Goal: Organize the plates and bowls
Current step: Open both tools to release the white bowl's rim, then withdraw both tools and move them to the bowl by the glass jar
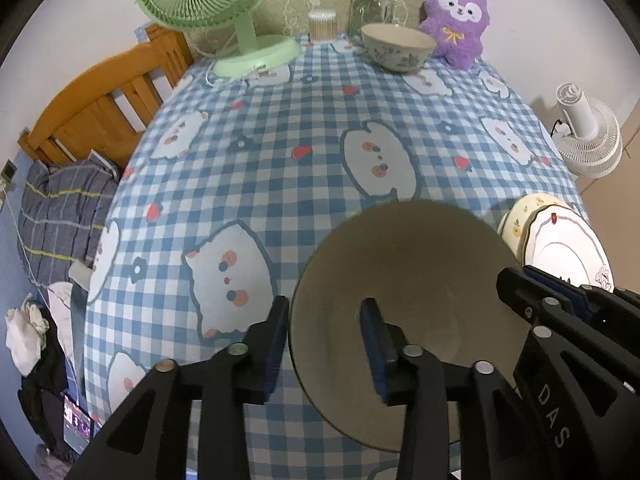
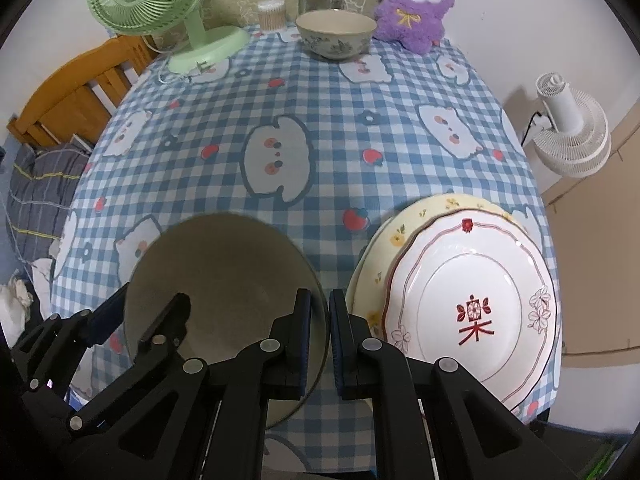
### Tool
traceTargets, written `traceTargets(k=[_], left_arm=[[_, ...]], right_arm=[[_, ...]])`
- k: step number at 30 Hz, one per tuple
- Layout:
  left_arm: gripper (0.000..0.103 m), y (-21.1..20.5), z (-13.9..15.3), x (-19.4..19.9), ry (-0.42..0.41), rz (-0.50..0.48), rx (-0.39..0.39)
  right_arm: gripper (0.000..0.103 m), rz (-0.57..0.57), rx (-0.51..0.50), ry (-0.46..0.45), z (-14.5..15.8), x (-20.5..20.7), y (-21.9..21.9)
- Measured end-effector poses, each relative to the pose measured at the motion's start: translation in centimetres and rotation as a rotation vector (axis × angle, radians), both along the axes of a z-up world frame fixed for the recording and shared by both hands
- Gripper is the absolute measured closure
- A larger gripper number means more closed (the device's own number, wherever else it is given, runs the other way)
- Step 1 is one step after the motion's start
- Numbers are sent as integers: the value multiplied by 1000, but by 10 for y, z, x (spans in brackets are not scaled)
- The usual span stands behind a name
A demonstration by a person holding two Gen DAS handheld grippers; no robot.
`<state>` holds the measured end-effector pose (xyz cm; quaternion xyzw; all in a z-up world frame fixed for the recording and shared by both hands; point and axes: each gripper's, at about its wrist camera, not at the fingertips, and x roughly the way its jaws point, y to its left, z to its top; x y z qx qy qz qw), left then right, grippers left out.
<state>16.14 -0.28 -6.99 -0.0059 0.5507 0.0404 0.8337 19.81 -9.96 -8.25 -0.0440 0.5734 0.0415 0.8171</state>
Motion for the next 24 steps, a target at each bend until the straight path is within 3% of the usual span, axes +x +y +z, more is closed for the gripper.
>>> traceTargets(k=[12, 24], left_arm=[[37, -6, 33, -7, -47, 31, 15], [32, -13, 85, -10, -150, 42, 38]], right_arm=[[90, 52, 6, -70, 34, -5, -2], [90, 80, 38, -172, 88, -9, -8]])
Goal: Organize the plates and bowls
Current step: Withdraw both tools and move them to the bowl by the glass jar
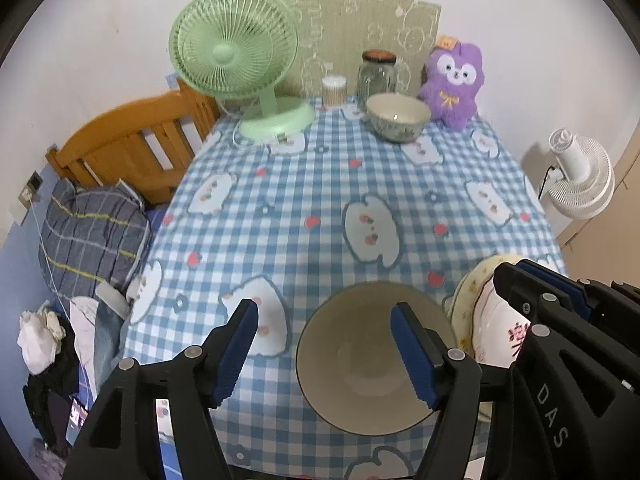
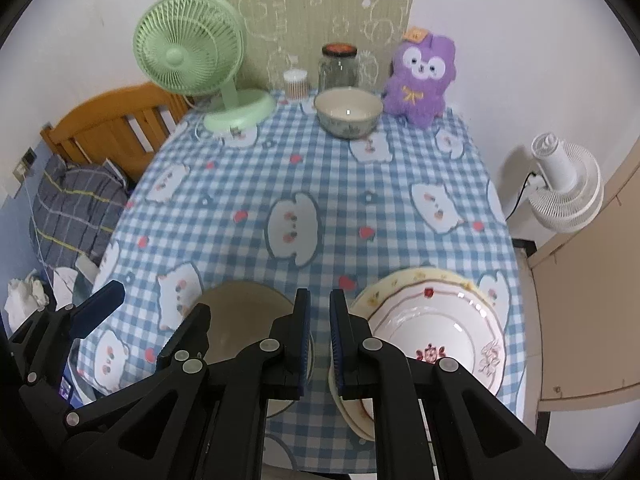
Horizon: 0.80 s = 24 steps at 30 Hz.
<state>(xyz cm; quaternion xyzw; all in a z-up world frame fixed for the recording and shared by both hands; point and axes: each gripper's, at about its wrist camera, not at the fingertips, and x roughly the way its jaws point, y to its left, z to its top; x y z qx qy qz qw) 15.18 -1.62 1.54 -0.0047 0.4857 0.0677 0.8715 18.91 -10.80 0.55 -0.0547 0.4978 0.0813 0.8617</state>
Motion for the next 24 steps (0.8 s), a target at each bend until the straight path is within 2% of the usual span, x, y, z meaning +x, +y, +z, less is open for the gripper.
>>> traceTargets(k=[11, 13, 14, 15, 19, 21, 24], left_arm=[[29, 8, 40, 18, -75, -60, 1], [29, 10, 46, 21, -84, -73, 2], [29, 12, 49, 24, -90, -82, 1], [29, 14, 52, 26, -93, -85, 1], [28, 20, 60, 34, -107, -108, -27], [27, 22, 65, 40, -119, -117, -30], [25, 21, 73, 48, -133, -127, -30]], right_arm=[[89, -52, 5, -77, 44, 13, 9], [80, -62, 3, -91, 50, 16, 13], [68, -64, 5, -98, 52, 16, 14], [60, -69, 7, -110, 55, 16, 15], [49, -73, 21, -142, 69, 20, 21], [38, -91, 22, -161, 76, 23, 22], [28, -100, 31, -179, 84, 29, 19]])
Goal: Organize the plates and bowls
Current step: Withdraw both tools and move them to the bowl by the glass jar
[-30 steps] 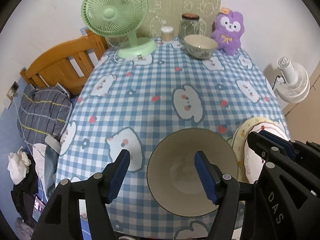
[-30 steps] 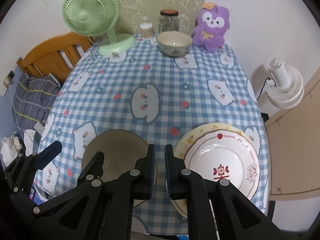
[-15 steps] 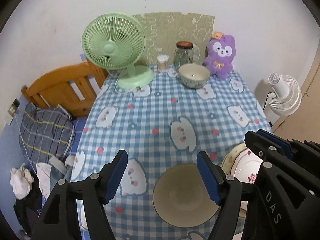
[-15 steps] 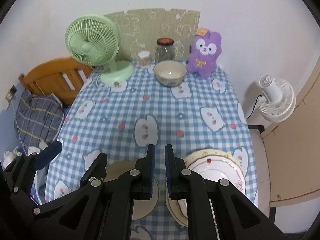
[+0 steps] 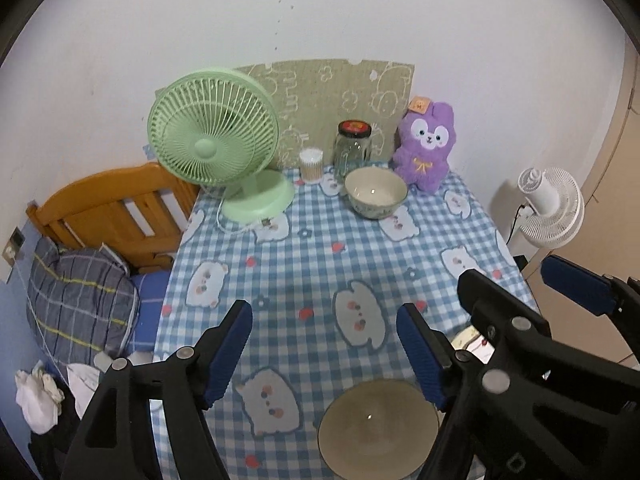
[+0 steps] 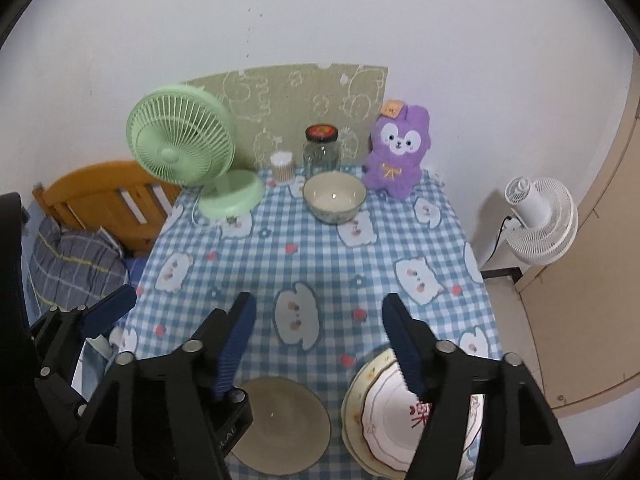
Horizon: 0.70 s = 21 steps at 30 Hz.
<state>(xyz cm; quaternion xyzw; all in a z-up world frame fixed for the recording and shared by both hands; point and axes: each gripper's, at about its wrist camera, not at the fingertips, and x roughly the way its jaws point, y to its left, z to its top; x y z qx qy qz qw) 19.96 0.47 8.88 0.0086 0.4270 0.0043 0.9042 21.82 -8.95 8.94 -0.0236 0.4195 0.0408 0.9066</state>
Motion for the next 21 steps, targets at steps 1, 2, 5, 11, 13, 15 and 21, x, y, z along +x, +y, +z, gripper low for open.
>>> traceTargets(k=[1, 2, 5, 11, 13, 15, 21], left_arm=[[25, -1, 2, 2, -2, -2, 0], [24, -2, 4, 5, -5, -7, 0], [21, -5, 9, 15, -15, 0, 2], [18, -15, 16, 40, -28, 20, 11], [17, -20, 18, 47, -30, 26, 9], [11, -28, 18, 58, -28, 34, 2], [8, -44, 15, 90, -40, 61, -14]], right_arm=[[27, -1, -3, -5, 2, 3, -1], [24, 1, -5, -10, 4, 6, -2], [18, 9, -7, -27, 10, 16, -6], [13, 16, 11, -40, 16, 42, -21], [13, 33, 23, -36, 17, 54, -29], [12, 47, 21, -35, 19, 65, -33], [9, 74, 1, -49, 17, 100, -50]])
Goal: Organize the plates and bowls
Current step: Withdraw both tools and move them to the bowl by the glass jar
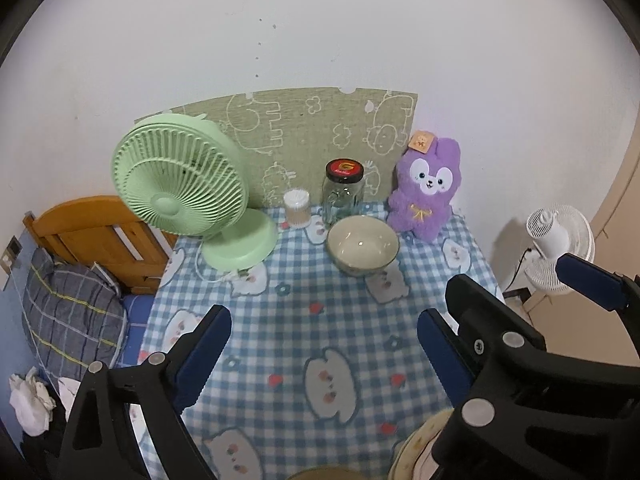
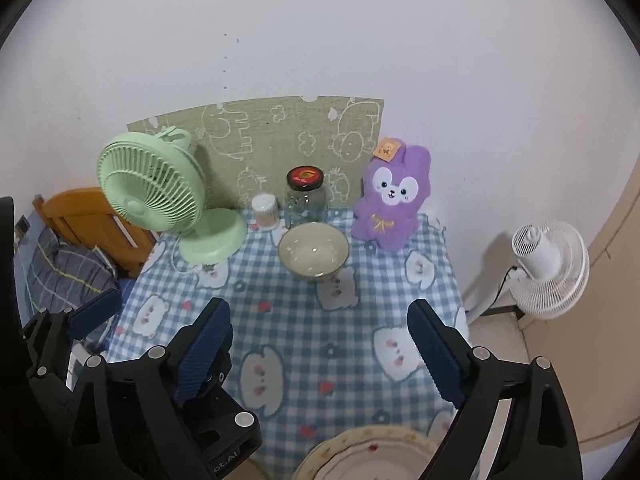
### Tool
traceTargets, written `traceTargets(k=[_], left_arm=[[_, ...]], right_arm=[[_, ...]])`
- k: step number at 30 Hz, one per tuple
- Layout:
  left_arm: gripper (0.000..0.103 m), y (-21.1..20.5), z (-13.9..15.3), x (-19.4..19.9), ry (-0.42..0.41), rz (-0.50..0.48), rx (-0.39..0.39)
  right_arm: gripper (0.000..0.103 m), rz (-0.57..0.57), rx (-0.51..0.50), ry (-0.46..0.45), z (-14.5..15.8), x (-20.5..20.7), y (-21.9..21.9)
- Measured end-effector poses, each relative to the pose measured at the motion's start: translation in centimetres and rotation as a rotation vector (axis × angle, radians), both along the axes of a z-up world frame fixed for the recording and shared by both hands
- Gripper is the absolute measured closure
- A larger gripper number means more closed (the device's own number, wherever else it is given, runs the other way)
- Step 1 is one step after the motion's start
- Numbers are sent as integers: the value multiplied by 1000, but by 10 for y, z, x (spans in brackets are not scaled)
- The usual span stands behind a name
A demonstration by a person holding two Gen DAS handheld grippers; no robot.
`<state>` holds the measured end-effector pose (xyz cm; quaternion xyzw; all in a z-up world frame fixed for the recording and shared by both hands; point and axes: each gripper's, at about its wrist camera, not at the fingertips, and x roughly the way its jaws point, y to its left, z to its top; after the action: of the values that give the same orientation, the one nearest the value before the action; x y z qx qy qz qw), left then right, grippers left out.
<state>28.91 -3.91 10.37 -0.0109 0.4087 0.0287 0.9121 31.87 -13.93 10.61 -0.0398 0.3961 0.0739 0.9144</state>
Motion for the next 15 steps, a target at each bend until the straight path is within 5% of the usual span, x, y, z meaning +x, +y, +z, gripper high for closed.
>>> traceTargets(k=[15], left_arm=[[8, -33, -27, 70, 3, 82, 2]], right_arm=[[8, 59, 7, 22, -30, 84, -29]])
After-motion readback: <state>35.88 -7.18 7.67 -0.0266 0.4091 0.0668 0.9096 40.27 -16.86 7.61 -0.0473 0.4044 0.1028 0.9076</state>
